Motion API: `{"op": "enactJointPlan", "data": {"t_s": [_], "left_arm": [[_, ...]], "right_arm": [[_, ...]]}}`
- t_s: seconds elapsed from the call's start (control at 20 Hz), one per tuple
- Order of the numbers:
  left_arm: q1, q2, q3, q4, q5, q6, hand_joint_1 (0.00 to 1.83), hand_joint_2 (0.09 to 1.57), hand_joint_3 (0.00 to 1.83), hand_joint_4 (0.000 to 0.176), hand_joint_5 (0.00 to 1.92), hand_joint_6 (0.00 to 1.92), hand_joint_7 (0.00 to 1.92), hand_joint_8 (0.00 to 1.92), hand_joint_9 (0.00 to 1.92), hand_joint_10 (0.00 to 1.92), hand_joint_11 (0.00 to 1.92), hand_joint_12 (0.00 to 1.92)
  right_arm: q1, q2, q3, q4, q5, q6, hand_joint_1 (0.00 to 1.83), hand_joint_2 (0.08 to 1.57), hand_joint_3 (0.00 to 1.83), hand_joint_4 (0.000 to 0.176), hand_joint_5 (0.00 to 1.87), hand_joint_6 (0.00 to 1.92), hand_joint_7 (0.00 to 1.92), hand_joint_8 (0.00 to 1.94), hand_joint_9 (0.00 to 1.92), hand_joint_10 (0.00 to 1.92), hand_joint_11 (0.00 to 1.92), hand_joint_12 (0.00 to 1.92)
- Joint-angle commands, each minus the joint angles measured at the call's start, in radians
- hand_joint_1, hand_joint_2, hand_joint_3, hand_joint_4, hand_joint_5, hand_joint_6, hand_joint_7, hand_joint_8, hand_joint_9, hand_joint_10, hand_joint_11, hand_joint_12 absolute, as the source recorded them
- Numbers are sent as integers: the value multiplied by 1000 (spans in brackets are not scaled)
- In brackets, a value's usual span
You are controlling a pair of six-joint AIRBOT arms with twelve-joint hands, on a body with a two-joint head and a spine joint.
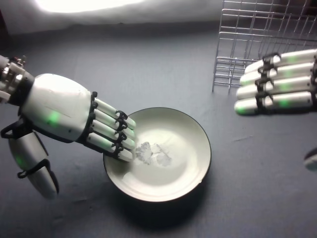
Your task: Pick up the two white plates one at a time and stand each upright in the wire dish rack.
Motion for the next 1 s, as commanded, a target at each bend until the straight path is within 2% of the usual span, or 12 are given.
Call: {"op": "enactJointPlan", "data": {"t_s": [0.0,0.2,0.4,0.5,0.6,0.65,0.7,0.75,0.8,0.85,0.95], "left_arm": [[-10,18,0,-55,-21,-4,0,1040,3,0,0,0,0,0,0,0,0,0],[-22,41,-16,-54,-25,-4,0,1031,0,0,0,0,0,0,0,0,0,0],[-32,54,-34,-54,-28,-4,0,1029,0,0,0,0,0,0,0,0,0,0],[-33,59,-43,-54,-28,-4,0,1037,2,0,0,0,0,0,0,0,0,0],[-37,66,-57,-55,-28,-2,0,1037,2,0,0,0,0,0,0,0,0,0],[-37,72,-70,-55,-29,3,0,1030,0,0,0,0,0,0,0,0,0,0],[-36,75,-77,-54,-29,3,0,1038,2,0,0,0,0,0,0,0,0,0],[-34,77,-85,-54,-29,3,0,1034,1,0,0,0,0,0,0,0,0,0],[-30,77,-90,-54,-27,3,0,1034,1,0,0,0,0,0,0,0,0,0],[-24,78,-93,-54,-23,3,0,1034,0,0,0,0,0,0,0,0,0,0],[-8,74,-95,-54,-11,8,0,1044,5,0,0,0,0,0,0,0,0,0]], "right_arm": [[24,3,5,55,100,1,33,1250,1,0,57,4,45,3,42,4,0,216],[93,2,2,-81,114,8,73,1247,0,0,90,6,86,7,82,7,0,282],[99,-2,2,-85,74,5,102,1238,0,0,103,6,98,6,94,6,0,319],[92,-3,2,-93,59,3,93,1238,0,0,92,0,82,1,74,0,0,269],[85,-3,2,-93,56,3,285,1199,0,0,62,3,42,3,44,2,0,260],[85,-2,2,-93,56,4,301,1184,0,0,12,0,8,0,9,1,0,228],[85,-2,2,-93,56,4,403,1164,0,0,2,0,1,0,1,0,0,164],[86,0,2,-93,56,4,493,1146,0,0,0,0,0,0,0,0,0,190],[86,2,2,-93,56,4,493,1146,0,0,0,0,0,0,0,0,0,190],[86,4,1,-93,56,4,754,1087,0,0,0,0,0,0,0,0,0,192],[85,11,1,-93,56,4,938,1060,0,0,0,0,0,0,0,0,0,141]]}}
